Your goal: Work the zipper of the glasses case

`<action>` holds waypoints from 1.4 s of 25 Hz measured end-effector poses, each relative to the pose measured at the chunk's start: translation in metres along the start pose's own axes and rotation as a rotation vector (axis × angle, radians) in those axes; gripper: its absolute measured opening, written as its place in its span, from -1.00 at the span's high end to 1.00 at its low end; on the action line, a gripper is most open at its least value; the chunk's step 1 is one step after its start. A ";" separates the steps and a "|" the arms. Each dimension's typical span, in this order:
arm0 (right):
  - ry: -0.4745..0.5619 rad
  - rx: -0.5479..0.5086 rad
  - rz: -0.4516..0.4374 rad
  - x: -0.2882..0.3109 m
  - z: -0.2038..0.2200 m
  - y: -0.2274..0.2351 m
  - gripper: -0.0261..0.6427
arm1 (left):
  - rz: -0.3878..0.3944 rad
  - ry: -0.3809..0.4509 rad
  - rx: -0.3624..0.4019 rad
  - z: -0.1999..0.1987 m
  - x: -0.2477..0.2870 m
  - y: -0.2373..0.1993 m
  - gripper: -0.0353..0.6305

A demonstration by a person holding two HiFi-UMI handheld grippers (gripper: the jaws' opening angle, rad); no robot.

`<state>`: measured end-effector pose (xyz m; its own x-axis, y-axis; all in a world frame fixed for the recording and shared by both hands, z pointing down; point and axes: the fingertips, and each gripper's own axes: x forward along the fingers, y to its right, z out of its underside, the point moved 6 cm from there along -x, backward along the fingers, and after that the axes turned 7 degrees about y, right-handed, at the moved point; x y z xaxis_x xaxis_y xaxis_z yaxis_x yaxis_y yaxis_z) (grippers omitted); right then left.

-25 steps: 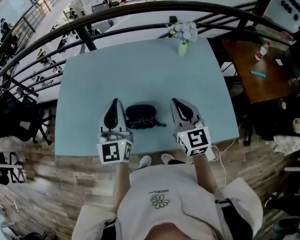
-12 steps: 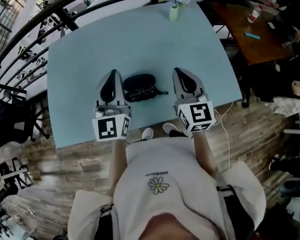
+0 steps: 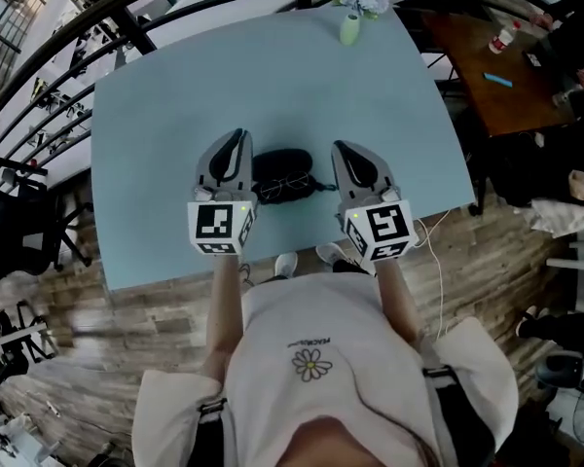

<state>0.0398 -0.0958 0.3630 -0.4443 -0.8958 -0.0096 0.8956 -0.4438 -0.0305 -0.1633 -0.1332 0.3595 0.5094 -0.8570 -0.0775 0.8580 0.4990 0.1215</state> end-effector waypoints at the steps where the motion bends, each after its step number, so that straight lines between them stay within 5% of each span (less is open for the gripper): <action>1: -0.017 0.003 -0.016 0.002 0.004 -0.004 0.90 | 0.029 -0.036 -0.005 0.010 0.007 -0.003 0.84; 6: -0.119 0.042 -0.079 0.007 0.034 -0.025 0.90 | 0.196 -0.274 -0.082 0.080 0.042 -0.013 0.59; 12: -0.260 0.066 -0.179 0.008 0.086 -0.053 0.90 | 0.248 -0.511 -0.180 0.149 0.059 -0.024 0.84; 24: -0.514 0.036 -0.316 -0.008 0.164 -0.096 0.90 | 0.315 -0.750 -0.259 0.208 0.070 -0.038 0.84; 35: -0.594 -0.018 -0.323 -0.002 0.190 -0.101 0.90 | 0.341 -0.762 -0.287 0.212 0.065 -0.041 0.84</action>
<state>-0.0457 -0.0532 0.5558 -0.5972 -0.5804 0.5536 0.7169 -0.6958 0.0440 -0.1787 -0.2366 0.5589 0.6461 -0.4575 0.6109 0.7030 0.6684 -0.2430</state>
